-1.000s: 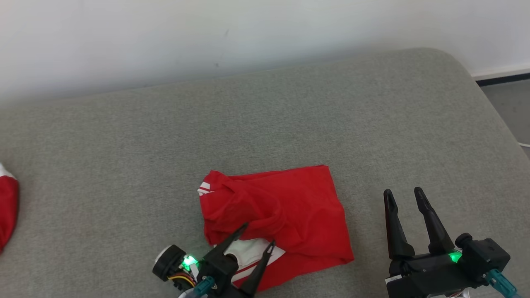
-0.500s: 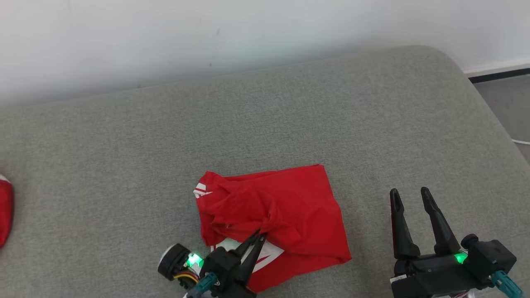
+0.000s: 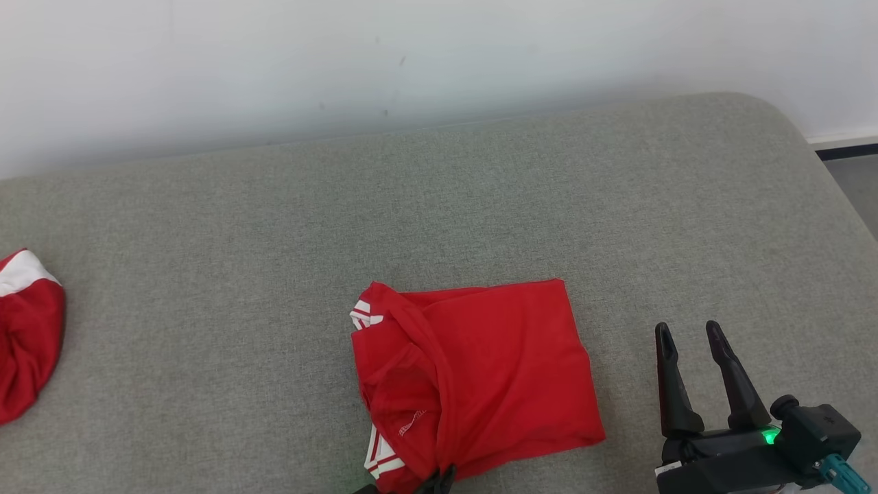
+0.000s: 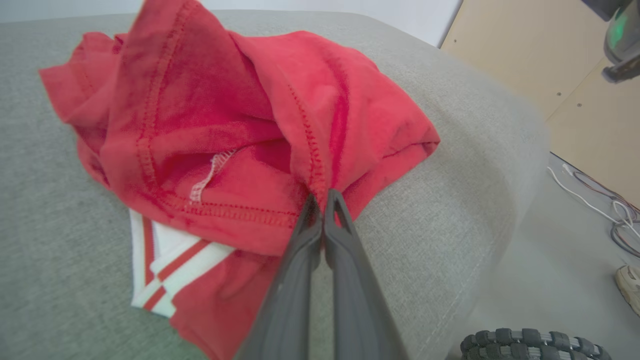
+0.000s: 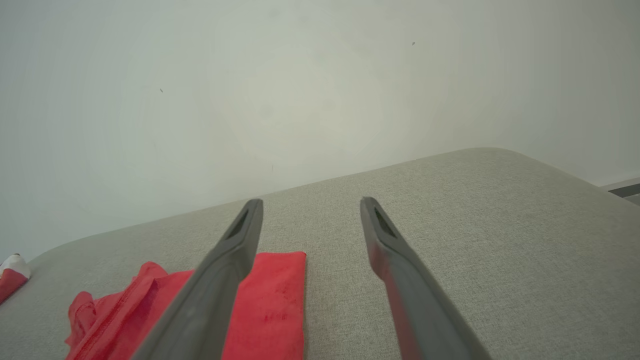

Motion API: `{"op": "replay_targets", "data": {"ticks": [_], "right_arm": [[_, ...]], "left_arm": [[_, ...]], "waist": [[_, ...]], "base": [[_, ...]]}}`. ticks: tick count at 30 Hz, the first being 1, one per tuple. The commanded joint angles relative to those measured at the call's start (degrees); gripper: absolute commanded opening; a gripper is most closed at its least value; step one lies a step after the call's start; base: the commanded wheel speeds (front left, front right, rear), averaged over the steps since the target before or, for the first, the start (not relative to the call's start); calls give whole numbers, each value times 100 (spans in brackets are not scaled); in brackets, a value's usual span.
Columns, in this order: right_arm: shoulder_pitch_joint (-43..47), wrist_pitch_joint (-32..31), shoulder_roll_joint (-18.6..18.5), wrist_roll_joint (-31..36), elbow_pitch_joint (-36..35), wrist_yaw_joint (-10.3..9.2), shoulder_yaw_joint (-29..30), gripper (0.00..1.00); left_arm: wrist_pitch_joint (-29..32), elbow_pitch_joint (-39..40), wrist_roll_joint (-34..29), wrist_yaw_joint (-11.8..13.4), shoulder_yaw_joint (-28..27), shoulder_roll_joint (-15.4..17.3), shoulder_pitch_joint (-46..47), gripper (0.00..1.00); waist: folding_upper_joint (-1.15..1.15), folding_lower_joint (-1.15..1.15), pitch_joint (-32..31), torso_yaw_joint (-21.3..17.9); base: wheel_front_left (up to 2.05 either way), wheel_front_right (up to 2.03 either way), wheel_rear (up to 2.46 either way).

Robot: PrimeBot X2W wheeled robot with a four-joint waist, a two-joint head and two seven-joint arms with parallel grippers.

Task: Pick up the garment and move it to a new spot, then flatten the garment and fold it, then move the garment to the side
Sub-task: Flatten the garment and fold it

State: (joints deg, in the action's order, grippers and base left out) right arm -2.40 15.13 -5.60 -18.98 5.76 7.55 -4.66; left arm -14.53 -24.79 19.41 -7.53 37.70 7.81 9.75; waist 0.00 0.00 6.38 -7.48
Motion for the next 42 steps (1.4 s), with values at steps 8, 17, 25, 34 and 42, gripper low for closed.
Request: {"op": "replay_targets", "data": {"ticks": [8,17,25,34,42], "right_arm": [[23,0,-104,-28,47,-15,76,100],[135,0,-120,-17,6,-15,160,100],[196,0,-122,-3,3,-15,178,100],[257,1,-118,-19,29,-15,221,100],[363,1,-101,76,141,-15,199,100]], "left_arm": [[-55,9,111,154,-169,-75,-131,100],[-66,1011,-21,504,-1197,145,-474,100],[-67,1779,-298,651,-2367,252,-818,100],[-68,2059,-621,493,-3586,111,-1184,100],[-68,1952,-862,295,-4170,-152,-1306,100]], "waist": [[0,0,-134,146],[0,0,-335,366],[0,0,-443,530],[0,0,-487,660],[0,0,-518,717]], "base": [[0,0,0],[0,0,0],[0,0,0],[0,0,0],[0,0,0]]}}
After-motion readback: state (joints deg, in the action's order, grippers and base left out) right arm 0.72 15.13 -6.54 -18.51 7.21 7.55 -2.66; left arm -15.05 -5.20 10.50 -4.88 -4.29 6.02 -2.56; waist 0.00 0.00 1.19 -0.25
